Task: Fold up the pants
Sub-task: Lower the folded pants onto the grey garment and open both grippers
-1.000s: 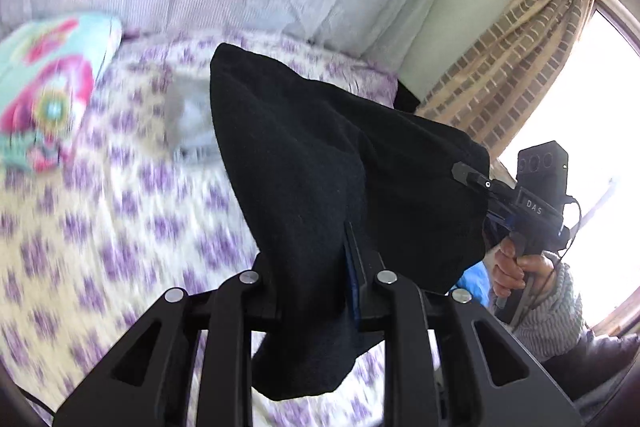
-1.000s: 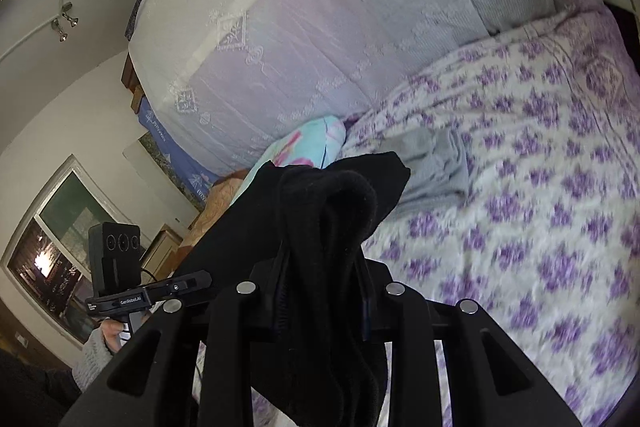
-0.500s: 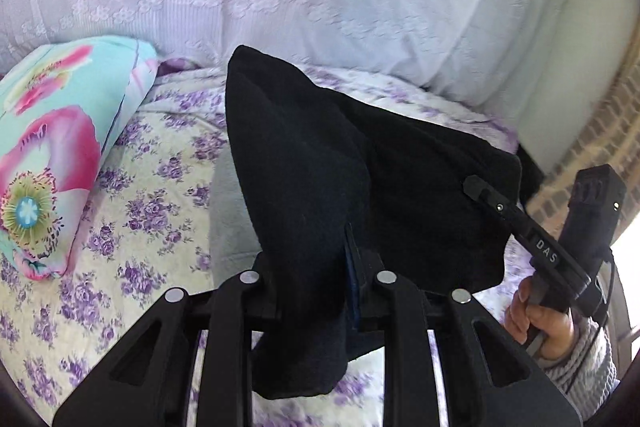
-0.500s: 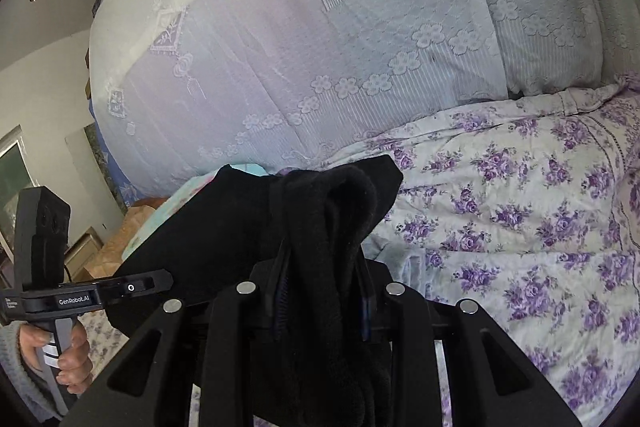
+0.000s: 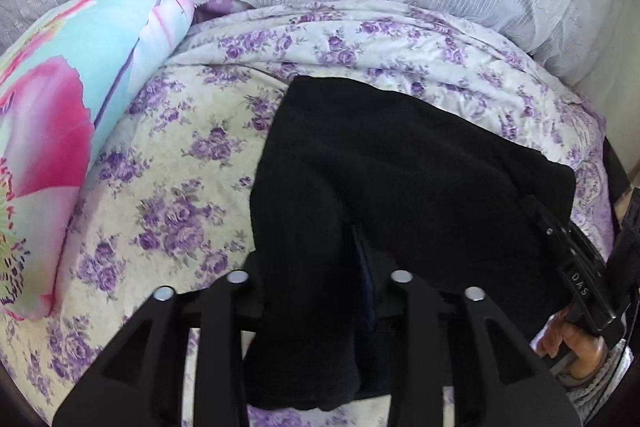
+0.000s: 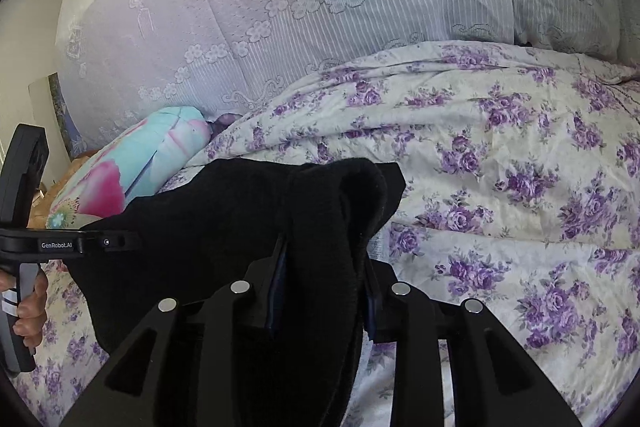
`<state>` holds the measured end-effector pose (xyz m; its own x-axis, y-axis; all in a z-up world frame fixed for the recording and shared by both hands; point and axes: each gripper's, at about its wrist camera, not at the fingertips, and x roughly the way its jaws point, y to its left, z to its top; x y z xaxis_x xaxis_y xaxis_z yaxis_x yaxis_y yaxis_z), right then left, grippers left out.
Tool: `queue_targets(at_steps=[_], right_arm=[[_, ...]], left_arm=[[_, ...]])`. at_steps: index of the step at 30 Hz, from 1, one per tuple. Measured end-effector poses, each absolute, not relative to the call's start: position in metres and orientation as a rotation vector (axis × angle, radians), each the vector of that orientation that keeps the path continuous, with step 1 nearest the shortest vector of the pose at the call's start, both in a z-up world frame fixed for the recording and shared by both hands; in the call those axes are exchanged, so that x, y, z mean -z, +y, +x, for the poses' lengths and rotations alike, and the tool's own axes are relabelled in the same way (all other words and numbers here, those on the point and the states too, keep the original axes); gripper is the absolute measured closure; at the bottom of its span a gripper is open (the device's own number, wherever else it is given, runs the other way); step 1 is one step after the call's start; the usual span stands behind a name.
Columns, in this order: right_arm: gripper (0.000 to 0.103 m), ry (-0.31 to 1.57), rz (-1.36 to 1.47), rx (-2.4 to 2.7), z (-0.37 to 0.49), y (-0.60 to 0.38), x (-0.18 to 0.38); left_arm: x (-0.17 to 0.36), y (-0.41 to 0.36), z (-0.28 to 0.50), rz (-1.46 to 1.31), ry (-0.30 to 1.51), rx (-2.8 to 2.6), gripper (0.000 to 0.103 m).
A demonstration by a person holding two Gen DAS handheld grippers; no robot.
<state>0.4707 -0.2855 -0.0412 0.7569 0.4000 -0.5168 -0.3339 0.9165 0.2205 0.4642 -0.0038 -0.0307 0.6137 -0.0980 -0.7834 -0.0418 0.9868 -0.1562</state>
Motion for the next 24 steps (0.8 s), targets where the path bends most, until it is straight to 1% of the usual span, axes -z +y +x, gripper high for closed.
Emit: queue_targets(at_steps=[2,3,4,5,6,10,14,16,17,19,22,24], right_arm=[[0.065,0.578,0.102,-0.382,0.471,-0.287,0.043],[0.058,0.573,0.093,-0.370,0.470,-0.288,0.043],[0.047,0.564,0.079,-0.350,0.469,-0.289,0.043],[0.043,0.562,0.081,-0.344,0.469,-0.292,0.043],[0.041,0.563,0.095,-0.347,0.468,-0.294,0.042],[0.040,0.527,0.166,-0.286,0.452,-0.311,0.026],[0.040,0.481,0.215,-0.269,0.433,-0.321,0.002],[0.044,0.473,0.231,-0.282,0.427,-0.319,-0.005],[0.045,0.491,0.229,-0.300,0.426,-0.315,-0.005],[0.054,0.532,0.222,-0.327,0.427,-0.307,0.000],[0.057,0.665,0.195,-0.311,0.445,-0.295,0.024],[0.057,0.725,0.205,-0.312,0.458,-0.293,0.039]], left_arm=[[0.031,-0.005,0.464,-0.102,0.878,-0.020,0.036],[0.031,-0.004,0.463,-0.079,0.866,-0.043,0.033],[0.033,-0.002,0.462,-0.085,0.865,-0.041,0.032],[0.033,-0.001,0.462,-0.095,0.868,-0.037,0.032],[0.033,0.001,0.461,-0.101,0.869,-0.033,0.032],[0.020,0.001,0.452,-0.058,0.835,-0.066,0.032],[0.000,-0.001,0.444,-0.003,0.792,-0.126,0.033],[-0.007,-0.004,0.440,0.011,0.779,-0.147,0.034],[-0.008,-0.008,0.438,0.026,0.778,-0.148,0.034],[-0.003,-0.018,0.439,0.083,0.801,-0.145,0.034],[0.016,-0.029,0.444,0.144,0.858,-0.154,0.035],[0.028,-0.029,0.446,0.139,0.884,-0.158,0.034]])
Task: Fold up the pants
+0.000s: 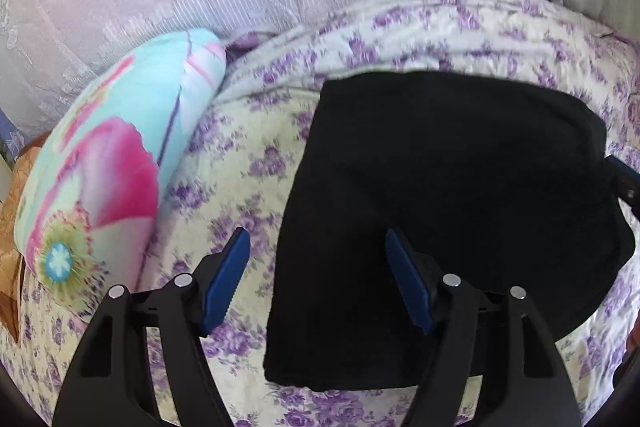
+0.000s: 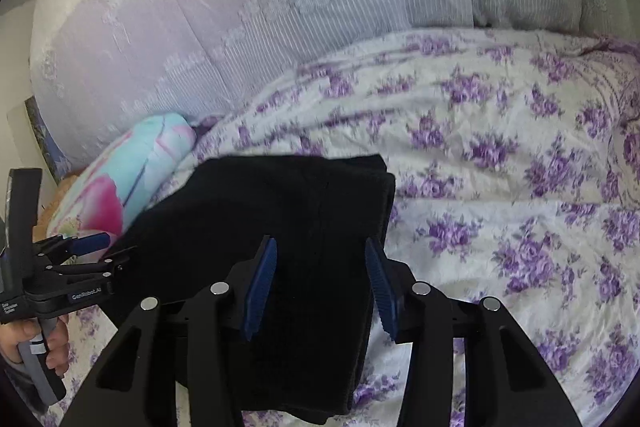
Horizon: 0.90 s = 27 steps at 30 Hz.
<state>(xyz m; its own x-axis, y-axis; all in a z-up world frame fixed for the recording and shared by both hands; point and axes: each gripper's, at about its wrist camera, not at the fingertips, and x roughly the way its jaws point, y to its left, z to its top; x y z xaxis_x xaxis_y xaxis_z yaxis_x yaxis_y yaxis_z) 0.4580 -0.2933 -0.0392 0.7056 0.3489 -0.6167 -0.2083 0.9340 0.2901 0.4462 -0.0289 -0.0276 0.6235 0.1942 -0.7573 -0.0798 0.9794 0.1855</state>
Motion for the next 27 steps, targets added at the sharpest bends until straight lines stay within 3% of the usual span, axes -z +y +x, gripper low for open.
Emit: queue_targets(at_steps=[15,27], right_arm=[[0.055,0.694,0.205,-0.283,0.404,-0.314,-0.008],[0.044,0.473,0.323,-0.257,0.275,-0.392,-0.122]], left_arm=[[-0.012,-0.036,0.401,0.140,0.842,-0.148,0.035],[-0.079,-0.045,0.326,0.105,0.751,-0.106,0.035]])
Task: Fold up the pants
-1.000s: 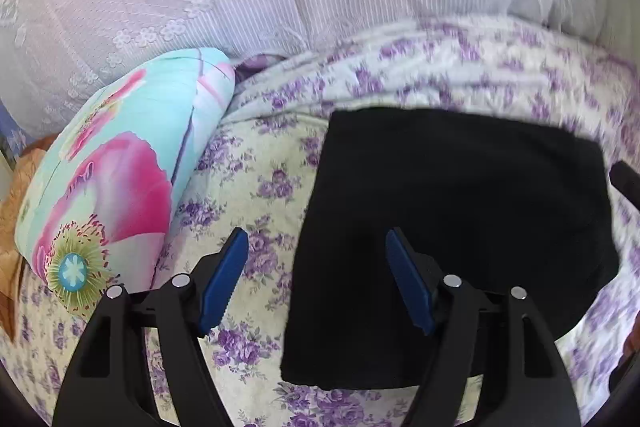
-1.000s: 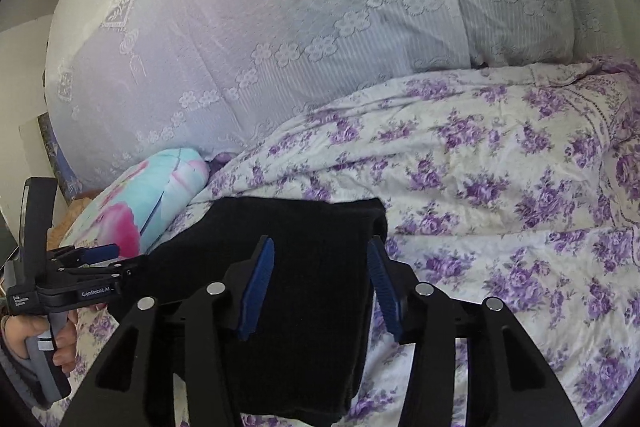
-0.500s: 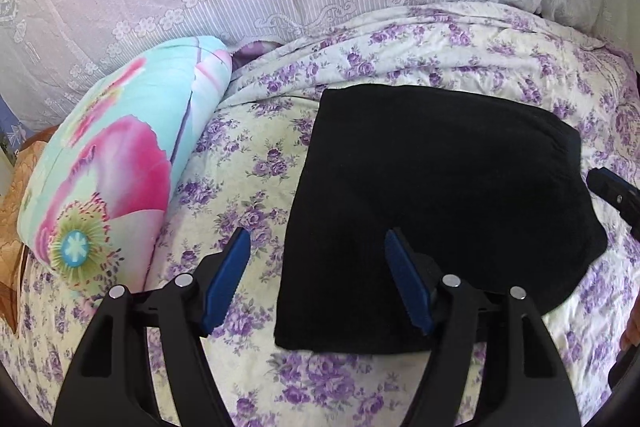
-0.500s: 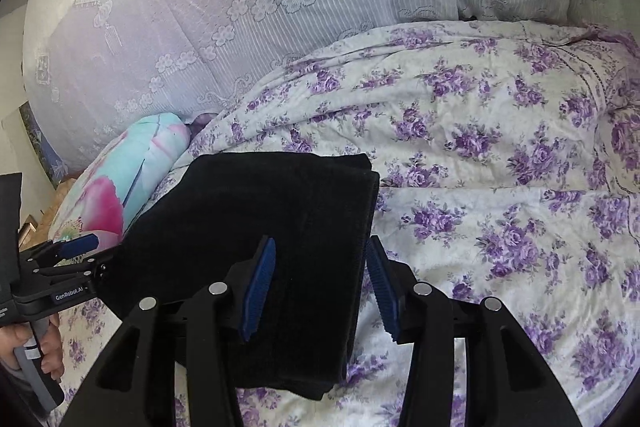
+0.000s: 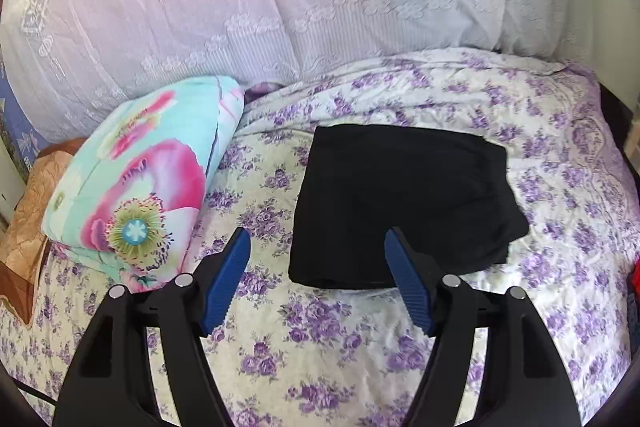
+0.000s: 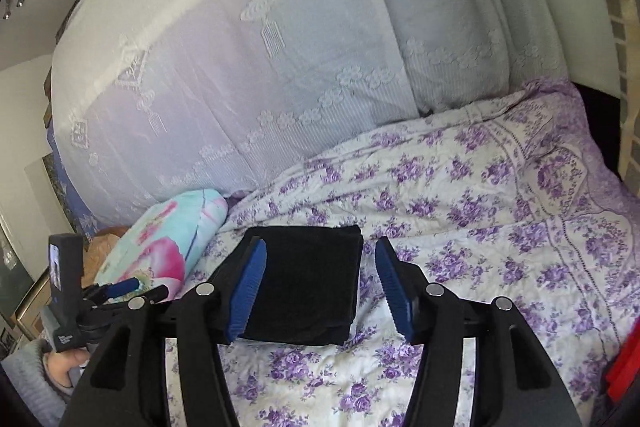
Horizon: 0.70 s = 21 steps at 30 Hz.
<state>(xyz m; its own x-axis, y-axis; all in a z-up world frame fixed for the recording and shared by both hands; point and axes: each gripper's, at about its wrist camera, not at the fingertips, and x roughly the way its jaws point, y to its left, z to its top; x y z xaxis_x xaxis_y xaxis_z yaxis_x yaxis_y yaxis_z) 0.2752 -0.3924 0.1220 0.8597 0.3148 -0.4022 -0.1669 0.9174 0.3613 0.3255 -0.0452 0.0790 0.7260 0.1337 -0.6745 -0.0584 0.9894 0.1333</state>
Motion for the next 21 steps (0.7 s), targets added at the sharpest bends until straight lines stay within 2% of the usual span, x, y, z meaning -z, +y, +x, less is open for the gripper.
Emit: queue_targets(at_steps=[2,7,11,21], right_arm=[[0.043,0.478,0.335,-0.254,0.250,-0.401,-0.142],[0.032,0.433,0.323,-0.238,0.172,-0.411,-0.191],[0.029,0.421,0.247,-0.239,0.109,-0.403,-0.222],[0.024,0.442,0.177,-0.146,-0.045,-0.417,-0.243]], left_arm=[[-0.091,-0.049,0.305,0.111,0.728,-0.096,0.035],[-0.114,-0.057,0.250,0.127,0.682,-0.058,0.035],[-0.127,-0.058,0.206,0.137,0.657,-0.029,0.035],[-0.139,-0.066,0.127,0.145,0.624,0.042,0.035]])
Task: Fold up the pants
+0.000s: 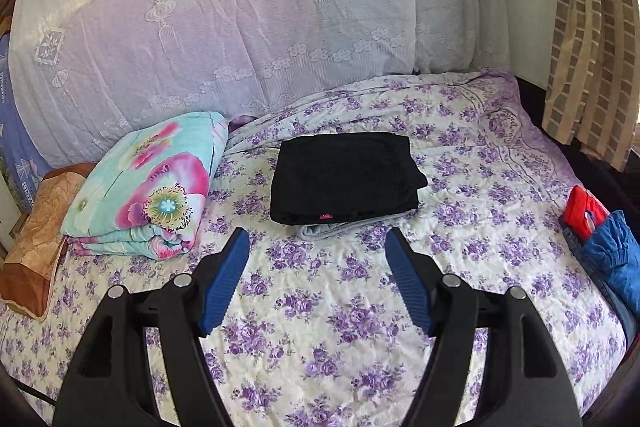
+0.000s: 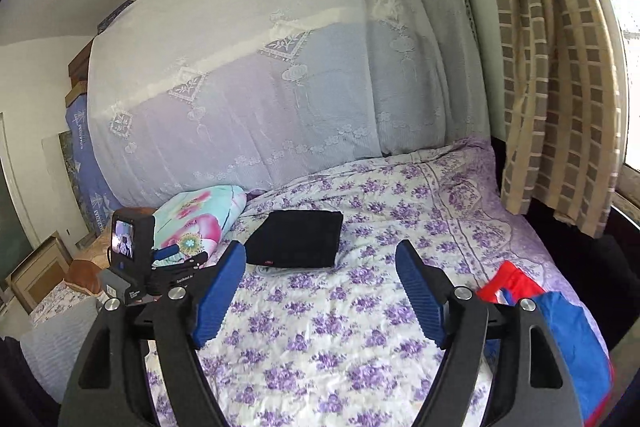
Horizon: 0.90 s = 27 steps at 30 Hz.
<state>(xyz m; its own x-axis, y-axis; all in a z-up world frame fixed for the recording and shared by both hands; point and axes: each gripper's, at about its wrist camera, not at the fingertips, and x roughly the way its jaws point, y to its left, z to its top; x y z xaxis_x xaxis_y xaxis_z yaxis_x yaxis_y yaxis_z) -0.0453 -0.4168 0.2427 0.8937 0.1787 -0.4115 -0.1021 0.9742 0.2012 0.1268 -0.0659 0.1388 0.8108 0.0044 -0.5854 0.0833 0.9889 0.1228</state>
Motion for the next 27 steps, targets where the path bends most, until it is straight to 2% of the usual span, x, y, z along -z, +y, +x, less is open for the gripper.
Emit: queue_targets(at_steps=[4,12,14,20,27], right_arm=[[0.018,0.510,0.131,-0.107,-0.051,-0.416,-0.231],[0.018,0.571,0.199,-0.190,0.007,-0.409,-0.195],[0.016,0.573,0.195,-0.216,0.023,-0.407,-0.191],[0.012,0.602,0.185,-0.275,0.081,-0.396,-0.177],[0.009,0.656,0.163,-0.409,0.114,-0.369,-0.158]], left_arm=[[-0.135,-0.073,0.113,0.151,0.638,0.043,0.035],[-0.141,-0.063,0.100,0.117,0.663,-0.067,0.034],[-0.146,-0.059,0.097,0.111,0.661,-0.116,0.026],[-0.160,-0.051,0.088,0.082,0.649,-0.246,0.013],[-0.161,-0.051,0.075,0.022,0.685,-0.357,0.007]])
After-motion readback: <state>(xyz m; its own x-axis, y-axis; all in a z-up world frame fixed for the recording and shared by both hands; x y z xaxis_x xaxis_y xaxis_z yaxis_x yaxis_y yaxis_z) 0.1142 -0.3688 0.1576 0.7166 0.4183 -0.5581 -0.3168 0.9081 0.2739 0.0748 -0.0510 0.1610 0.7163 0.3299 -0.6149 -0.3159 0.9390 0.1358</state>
